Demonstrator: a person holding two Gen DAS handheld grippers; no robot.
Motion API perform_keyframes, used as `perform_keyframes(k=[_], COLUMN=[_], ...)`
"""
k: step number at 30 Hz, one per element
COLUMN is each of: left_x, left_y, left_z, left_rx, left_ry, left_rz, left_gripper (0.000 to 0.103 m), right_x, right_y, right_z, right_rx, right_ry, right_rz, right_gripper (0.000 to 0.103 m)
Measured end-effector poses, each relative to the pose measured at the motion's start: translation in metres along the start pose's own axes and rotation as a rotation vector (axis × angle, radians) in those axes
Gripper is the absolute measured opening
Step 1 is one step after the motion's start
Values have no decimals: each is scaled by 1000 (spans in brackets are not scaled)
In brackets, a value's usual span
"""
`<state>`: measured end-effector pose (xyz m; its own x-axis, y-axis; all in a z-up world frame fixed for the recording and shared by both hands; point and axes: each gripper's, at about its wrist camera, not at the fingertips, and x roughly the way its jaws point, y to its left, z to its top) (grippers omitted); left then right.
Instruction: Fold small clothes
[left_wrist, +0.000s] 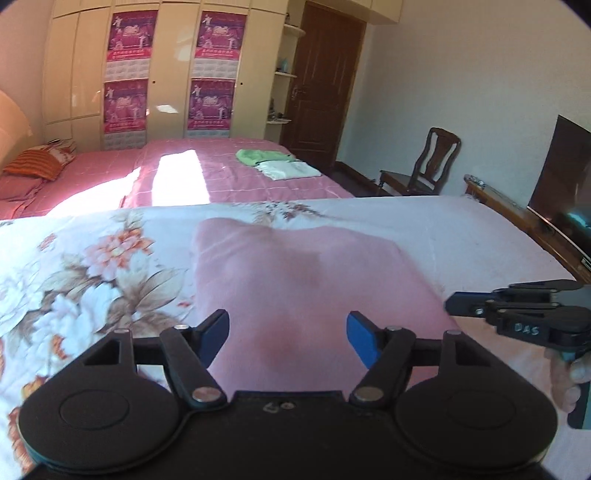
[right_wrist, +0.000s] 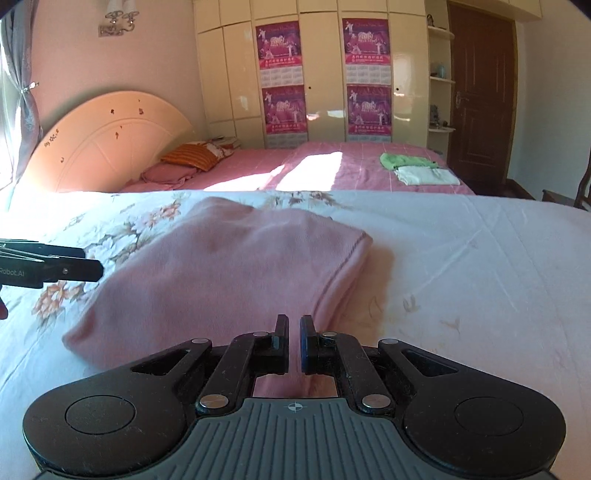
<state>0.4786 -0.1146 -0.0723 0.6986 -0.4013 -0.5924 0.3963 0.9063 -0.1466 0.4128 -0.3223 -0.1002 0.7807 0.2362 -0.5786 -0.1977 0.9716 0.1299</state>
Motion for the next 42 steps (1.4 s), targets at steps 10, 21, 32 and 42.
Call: perform_keyframes(k=[10,21,32,42], left_x=[17,31,61,87], left_y=[-4,63,89,65], left_z=[-14,-21,-28,-9], left_rx=[46,-246,-403,-308], left_ry=[52,158,184,241], left_rz=[69,-66,-162,-125], left_gripper=[99,88,87,79], right_x=[20,14,58,59], right_y=[-20,-112,-136,-136], right_z=[7,-7,0,-6], right_rx=[34,454,606,616], right_ry=[79,162,345,308], right_rz=[16,286,484,465], right_gripper=[6,64,60,25])
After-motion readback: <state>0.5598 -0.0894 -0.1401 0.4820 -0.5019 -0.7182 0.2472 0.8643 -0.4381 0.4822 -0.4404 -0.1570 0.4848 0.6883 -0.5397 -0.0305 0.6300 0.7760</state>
